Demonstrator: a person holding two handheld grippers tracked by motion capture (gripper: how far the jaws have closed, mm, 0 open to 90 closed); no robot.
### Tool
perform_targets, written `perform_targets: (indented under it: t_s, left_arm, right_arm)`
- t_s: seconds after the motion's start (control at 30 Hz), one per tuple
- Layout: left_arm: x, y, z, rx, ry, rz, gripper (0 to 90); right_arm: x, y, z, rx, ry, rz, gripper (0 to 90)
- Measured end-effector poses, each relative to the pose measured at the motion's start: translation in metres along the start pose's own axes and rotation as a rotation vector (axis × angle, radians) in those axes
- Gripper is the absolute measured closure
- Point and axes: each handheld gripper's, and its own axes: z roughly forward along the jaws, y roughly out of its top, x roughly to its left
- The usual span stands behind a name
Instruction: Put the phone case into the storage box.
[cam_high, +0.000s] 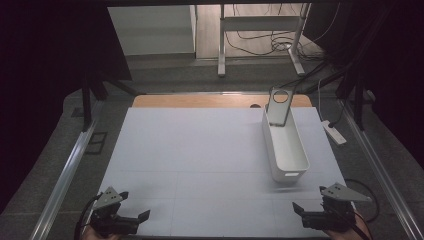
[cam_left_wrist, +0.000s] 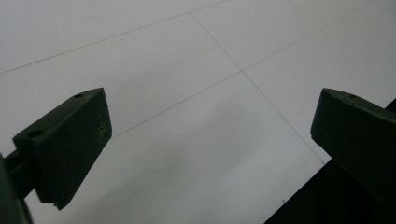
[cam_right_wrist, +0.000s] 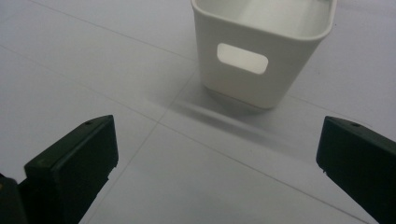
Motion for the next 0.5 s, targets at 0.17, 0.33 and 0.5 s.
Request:
perform_targets:
  t_s: [0.17,0.33,0.5]
  left_arm:
    - [0.0003,-0.0002,-0.0002,-0.001,0.001,-0.001,0.0]
    - [0.0,-0.0002,-0.0001,0.001,0.001,0.0,0.0]
    - [-0.0001,0.0003,0.0,-0.003,0.0,-0.002,0.0]
  right_arm:
    - [0.0002,-0.006,0.0,0.013,-0.007,-0.002,0.0]
    - [-0.0009,-0.0105,0.0009,0.036,-0.012,-0.001,0.0]
    - [-0.0029,-0.0108,0.0024,0.052,-0.009,0.012,0.0]
